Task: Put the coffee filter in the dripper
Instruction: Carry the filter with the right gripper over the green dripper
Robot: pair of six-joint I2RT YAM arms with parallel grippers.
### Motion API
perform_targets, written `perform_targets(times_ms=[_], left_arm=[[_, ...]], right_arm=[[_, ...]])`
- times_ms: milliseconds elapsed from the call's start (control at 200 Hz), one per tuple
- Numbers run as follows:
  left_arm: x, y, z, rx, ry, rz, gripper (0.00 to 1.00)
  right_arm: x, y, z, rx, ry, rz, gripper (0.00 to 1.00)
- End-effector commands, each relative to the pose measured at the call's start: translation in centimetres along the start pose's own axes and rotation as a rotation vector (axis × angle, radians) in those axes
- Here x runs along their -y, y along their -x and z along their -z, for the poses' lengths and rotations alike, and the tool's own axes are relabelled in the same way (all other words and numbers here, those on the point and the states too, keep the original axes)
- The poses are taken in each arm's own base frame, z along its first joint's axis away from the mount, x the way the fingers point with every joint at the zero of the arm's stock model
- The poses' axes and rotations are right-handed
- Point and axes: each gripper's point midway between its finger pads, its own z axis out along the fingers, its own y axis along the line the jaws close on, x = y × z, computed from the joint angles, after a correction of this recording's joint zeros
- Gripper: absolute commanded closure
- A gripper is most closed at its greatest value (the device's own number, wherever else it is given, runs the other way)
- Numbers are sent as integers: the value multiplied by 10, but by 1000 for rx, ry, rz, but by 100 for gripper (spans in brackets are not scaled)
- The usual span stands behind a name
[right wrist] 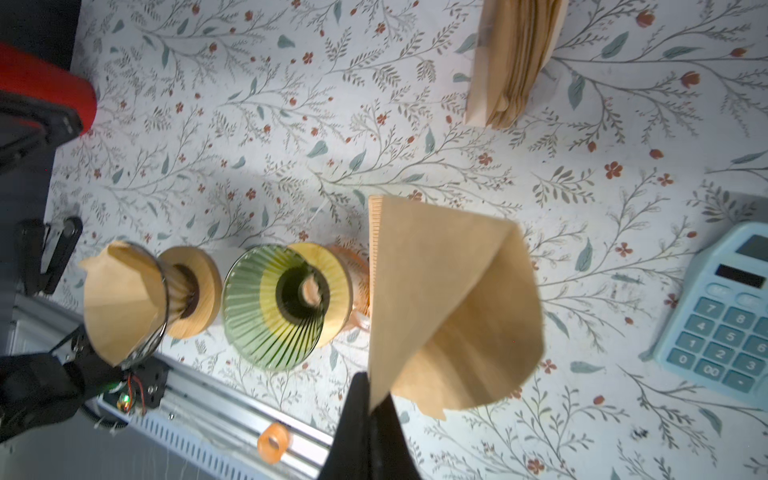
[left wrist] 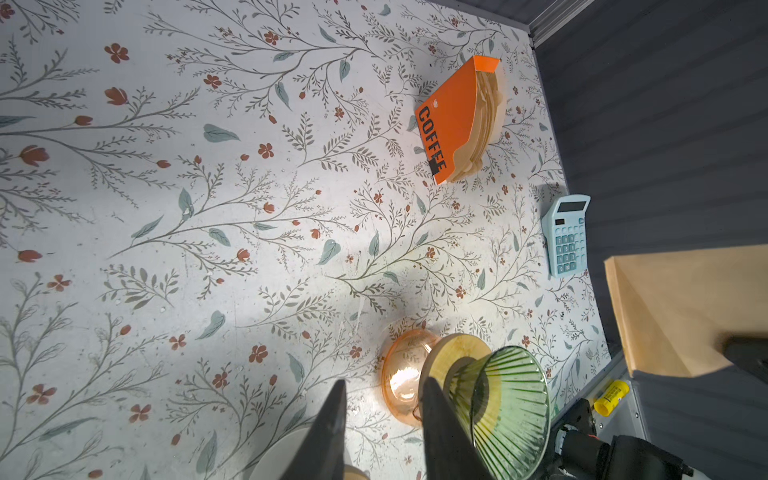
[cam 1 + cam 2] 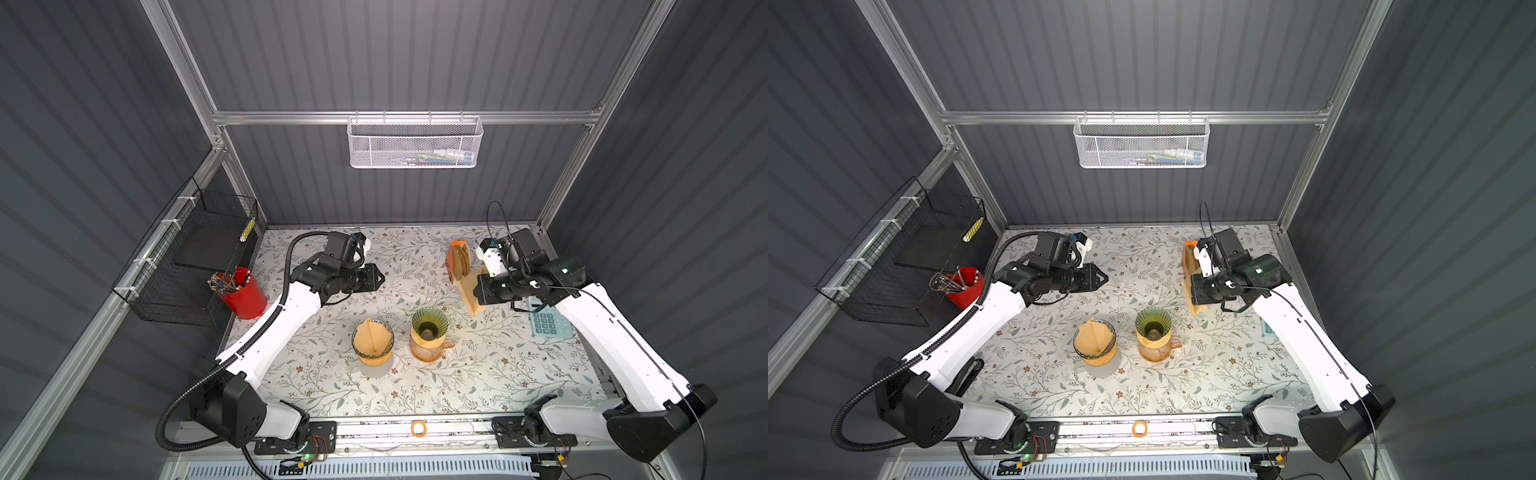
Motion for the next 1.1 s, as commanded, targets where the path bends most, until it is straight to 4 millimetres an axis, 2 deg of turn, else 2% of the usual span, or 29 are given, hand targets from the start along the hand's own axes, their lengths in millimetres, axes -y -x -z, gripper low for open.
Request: perform_targets(times_ms=[0, 195, 495, 761, 1096], left_arm=[[-1, -1, 16, -6, 20, -27, 68], [-3, -8, 26, -20, 42, -35, 68], [-17, -20, 37, -58, 126, -39, 68], [-21, -26, 44, -61, 143, -40, 68], [-23, -33, 43, -64, 142, -37, 68]], right_arm=[[-10, -27, 15, -99, 4, 45, 99], [-27, -34, 26, -141, 3, 114, 100], [-48, -33, 22, -194, -10, 211, 100], [-58, -40, 8, -268, -32, 281, 100], [-66, -43, -16, -352, -73, 340, 100]])
